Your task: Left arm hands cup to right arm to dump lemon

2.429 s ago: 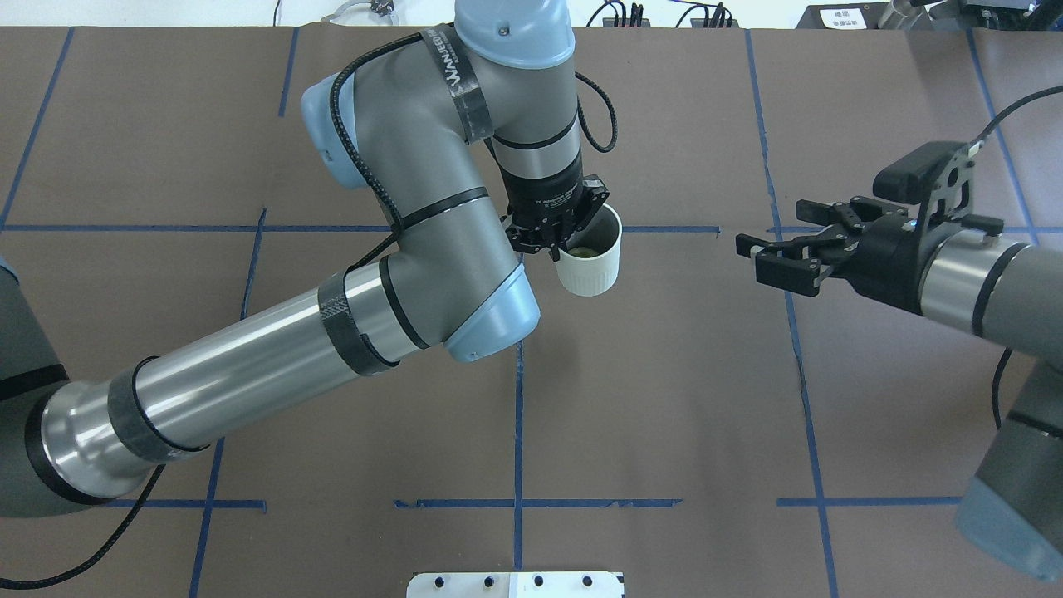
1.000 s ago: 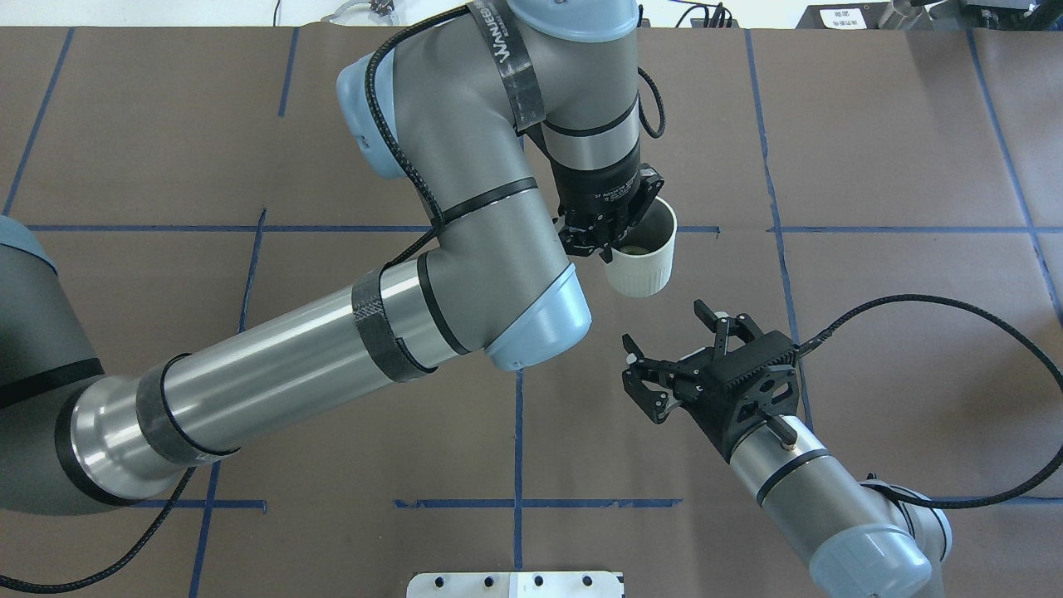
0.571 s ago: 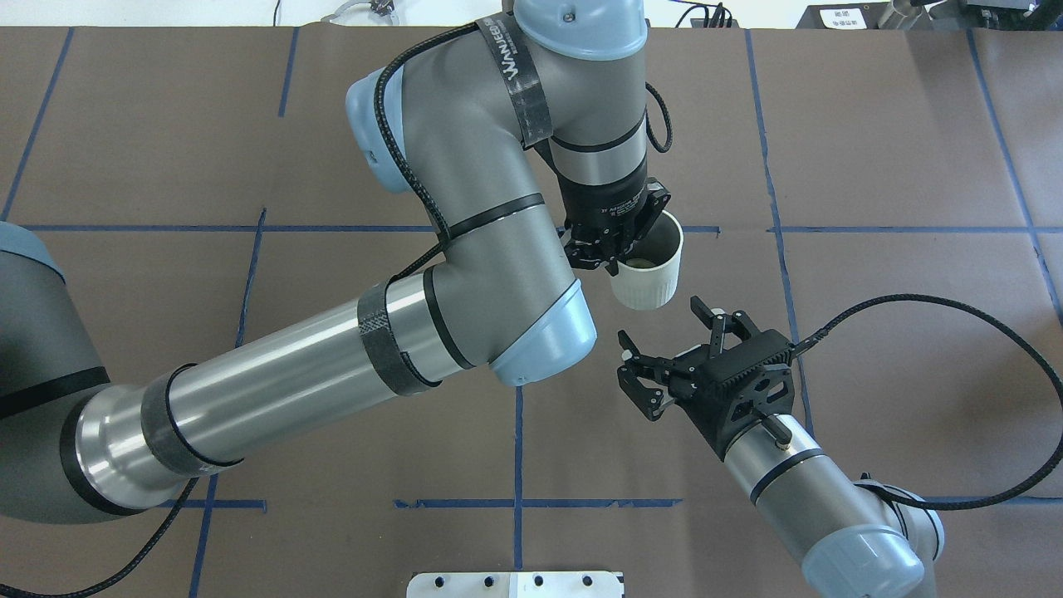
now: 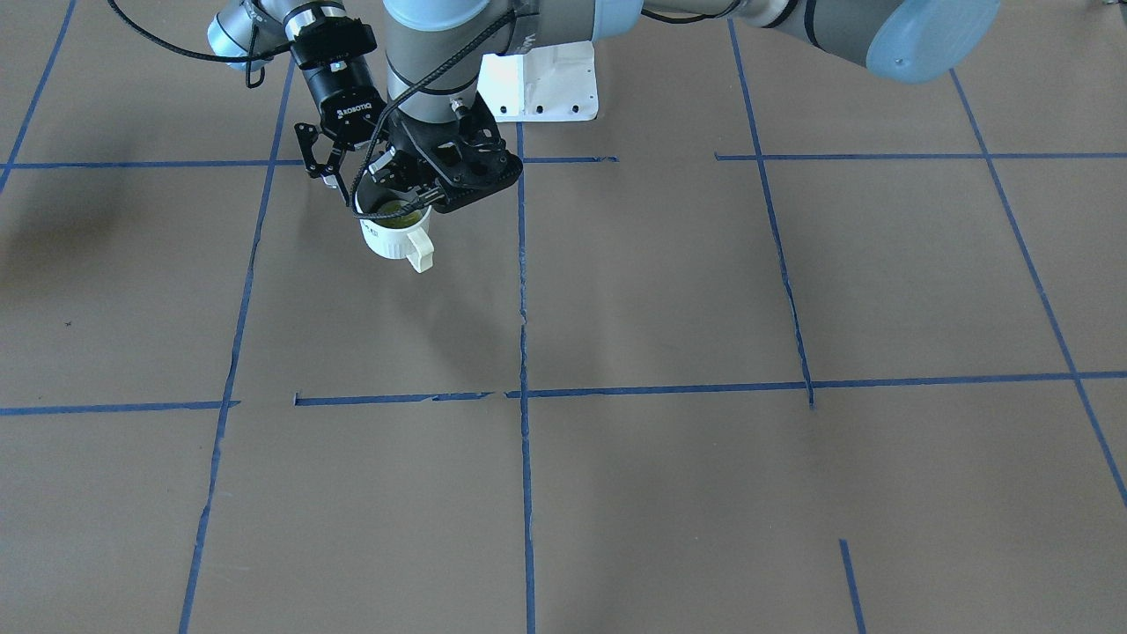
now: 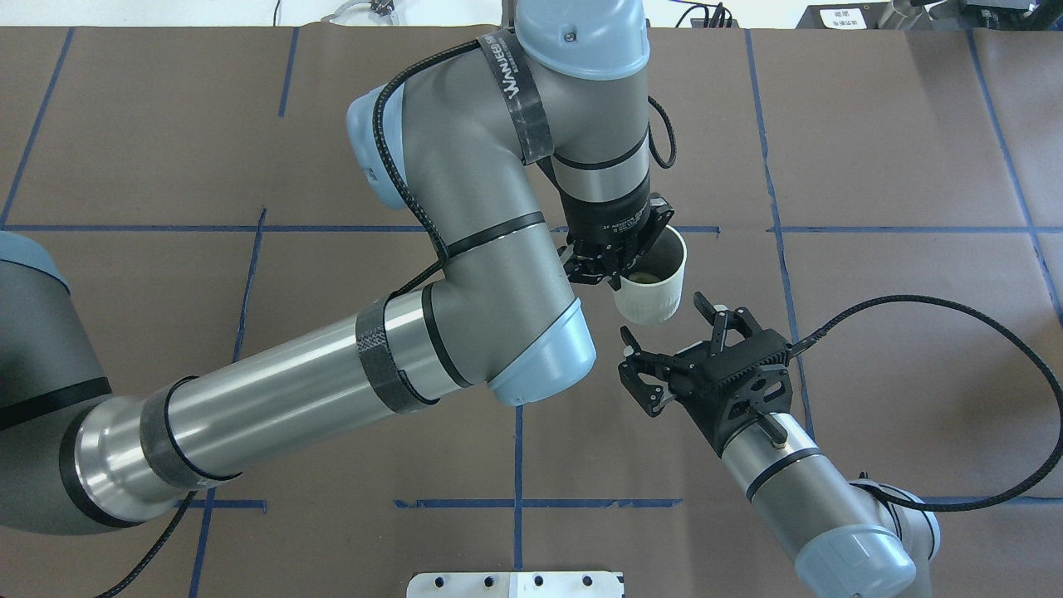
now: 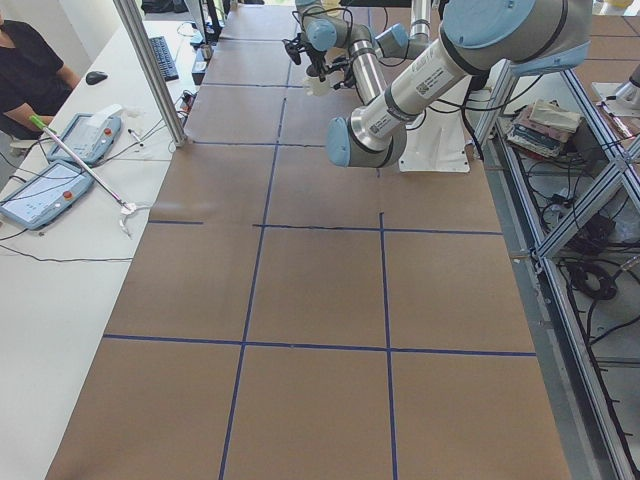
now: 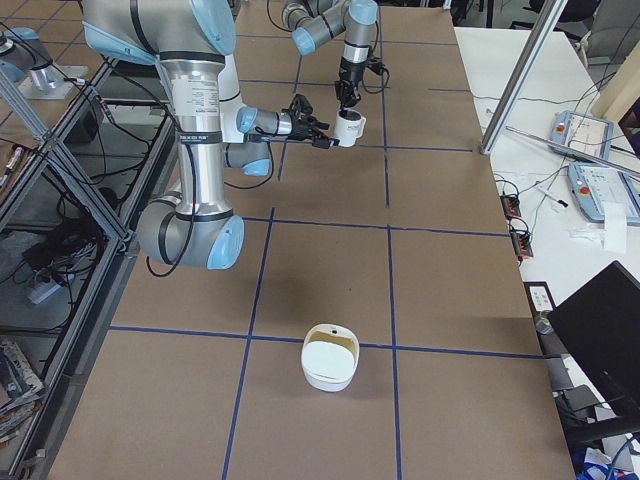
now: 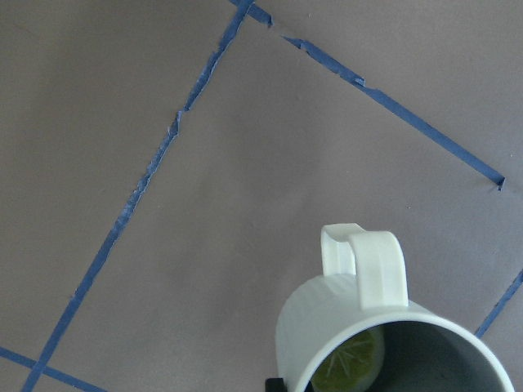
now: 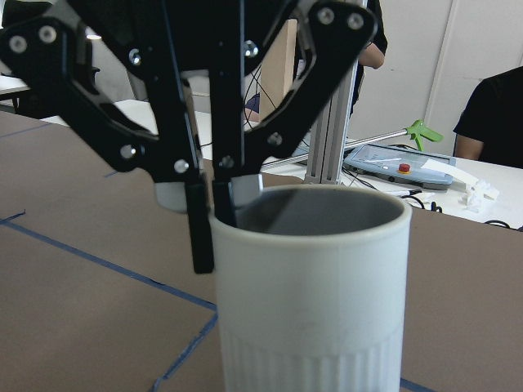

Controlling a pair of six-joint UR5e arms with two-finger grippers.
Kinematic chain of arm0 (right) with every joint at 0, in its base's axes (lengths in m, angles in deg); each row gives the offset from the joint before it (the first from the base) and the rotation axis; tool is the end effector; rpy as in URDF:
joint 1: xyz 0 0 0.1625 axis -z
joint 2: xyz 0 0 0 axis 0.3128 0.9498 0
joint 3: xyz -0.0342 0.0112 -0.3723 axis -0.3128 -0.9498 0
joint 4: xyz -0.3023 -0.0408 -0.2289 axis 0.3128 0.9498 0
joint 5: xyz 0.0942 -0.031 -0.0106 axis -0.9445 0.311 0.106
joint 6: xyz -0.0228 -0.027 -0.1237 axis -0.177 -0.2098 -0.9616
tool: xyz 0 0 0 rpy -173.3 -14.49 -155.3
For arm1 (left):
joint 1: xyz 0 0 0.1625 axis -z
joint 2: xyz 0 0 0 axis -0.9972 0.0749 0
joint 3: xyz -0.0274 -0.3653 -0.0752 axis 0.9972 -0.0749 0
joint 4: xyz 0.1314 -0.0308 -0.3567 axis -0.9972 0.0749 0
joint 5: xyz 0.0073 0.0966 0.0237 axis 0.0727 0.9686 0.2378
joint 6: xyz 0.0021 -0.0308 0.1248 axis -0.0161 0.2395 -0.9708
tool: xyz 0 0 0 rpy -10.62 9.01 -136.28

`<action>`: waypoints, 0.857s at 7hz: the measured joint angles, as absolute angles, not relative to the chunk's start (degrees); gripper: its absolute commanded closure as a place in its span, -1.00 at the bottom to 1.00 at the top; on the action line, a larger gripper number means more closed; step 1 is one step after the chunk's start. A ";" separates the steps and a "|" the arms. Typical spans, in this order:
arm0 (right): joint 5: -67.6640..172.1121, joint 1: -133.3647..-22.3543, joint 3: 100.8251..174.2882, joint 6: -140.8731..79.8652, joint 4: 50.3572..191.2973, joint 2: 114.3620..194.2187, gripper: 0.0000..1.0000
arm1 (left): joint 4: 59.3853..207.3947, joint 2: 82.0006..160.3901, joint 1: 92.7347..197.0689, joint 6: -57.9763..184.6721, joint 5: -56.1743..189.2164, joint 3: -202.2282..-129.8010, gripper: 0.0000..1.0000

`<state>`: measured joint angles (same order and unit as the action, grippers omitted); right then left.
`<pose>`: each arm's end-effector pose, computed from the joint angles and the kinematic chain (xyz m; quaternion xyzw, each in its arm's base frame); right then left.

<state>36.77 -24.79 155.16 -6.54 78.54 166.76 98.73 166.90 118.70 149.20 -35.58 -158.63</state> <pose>-0.4257 -0.2846 0.2736 0.5683 -0.3786 0.0245 0.7301 0.5284 -0.4173 0.0040 -0.1773 0.4515 -0.2067 0.8497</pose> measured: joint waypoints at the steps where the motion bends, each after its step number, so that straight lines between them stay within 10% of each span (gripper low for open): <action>1: 36.97 -24.85 155.11 -6.68 78.59 166.70 -0.98 | 98.59 166.90 118.30 149.18 -35.54 -158.73 1.00; 6: 37.74 -24.90 153.88 -6.76 78.49 166.66 -0.99 | 98.02 166.72 116.66 149.25 -35.53 -160.75 0.98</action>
